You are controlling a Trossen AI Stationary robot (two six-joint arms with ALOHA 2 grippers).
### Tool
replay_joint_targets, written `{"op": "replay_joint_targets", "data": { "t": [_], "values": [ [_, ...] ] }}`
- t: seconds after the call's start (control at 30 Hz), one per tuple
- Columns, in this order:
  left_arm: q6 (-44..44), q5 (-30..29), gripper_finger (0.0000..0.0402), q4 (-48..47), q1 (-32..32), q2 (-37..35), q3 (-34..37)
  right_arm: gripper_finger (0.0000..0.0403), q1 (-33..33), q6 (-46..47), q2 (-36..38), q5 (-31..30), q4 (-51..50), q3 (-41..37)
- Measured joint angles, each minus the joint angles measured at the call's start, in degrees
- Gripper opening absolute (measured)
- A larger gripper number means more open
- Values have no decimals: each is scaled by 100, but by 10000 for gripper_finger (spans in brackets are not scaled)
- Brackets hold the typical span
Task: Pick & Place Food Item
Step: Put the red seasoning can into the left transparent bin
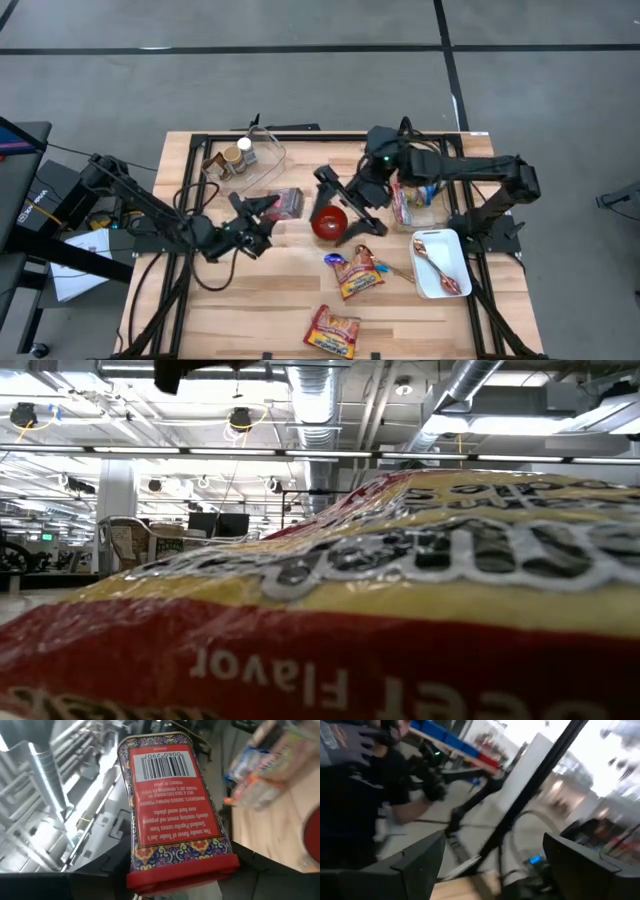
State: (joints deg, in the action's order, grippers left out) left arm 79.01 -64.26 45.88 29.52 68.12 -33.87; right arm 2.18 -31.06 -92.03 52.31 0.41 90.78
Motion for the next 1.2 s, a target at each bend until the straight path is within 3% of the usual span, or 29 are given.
{"op": "replay_joint_targets", "data": {
  "t": [0.07,0.23,0.37,0.53,0.67,0.87,1.2],
  "values": [
    [-175,1,207,-312,-139,13,0,327,-22,25,84,-86,-601,-2],
    [-250,28,207,-439,-684,9,-56,325,-101,196,276,-1009,-1937,-9],
    [-175,307,207,-1034,-1390,-190,-563,325,-207,467,277,-1212,-2759,-9],
    [-596,444,207,-3939,-2078,-295,-1533,324,-384,646,273,-1346,-3530,-11],
    [-1721,925,207,-6736,-2219,-107,-2156,324,-494,848,274,-1339,-3752,-11],
    [-3028,1441,207,-8835,-1649,406,-2332,324,-477,925,310,-1341,-4153,41],
    [-3789,1420,207,-11155,-66,2194,-2334,324,-226,1109,555,-1339,-4208,66]
  ]
}}
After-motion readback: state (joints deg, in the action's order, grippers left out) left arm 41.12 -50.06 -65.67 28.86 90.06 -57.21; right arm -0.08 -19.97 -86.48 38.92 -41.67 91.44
